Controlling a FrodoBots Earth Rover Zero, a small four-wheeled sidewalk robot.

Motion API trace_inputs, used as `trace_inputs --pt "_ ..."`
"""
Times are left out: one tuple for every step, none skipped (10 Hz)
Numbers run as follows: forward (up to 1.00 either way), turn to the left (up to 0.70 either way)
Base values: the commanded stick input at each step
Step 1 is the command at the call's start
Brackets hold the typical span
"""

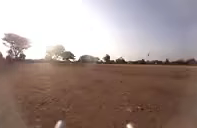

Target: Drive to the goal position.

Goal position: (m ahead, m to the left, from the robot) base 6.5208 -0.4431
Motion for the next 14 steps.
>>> trace_inputs --pt "0.7 0.0" --pt "0.7 0.0" --pt "0.7 0.0" --pt "0.7 0.0" --pt "0.7 0.0" --pt "0.7 0.0" --pt "0.7 0.0" --pt "0.7 0.0" --pt "0.7 0.0" --pt "0.7 0.0" --pt "0.7 0.0" --pt "0.7 0.0" --pt "0.7 0.0" --pt "0.7 0.0"
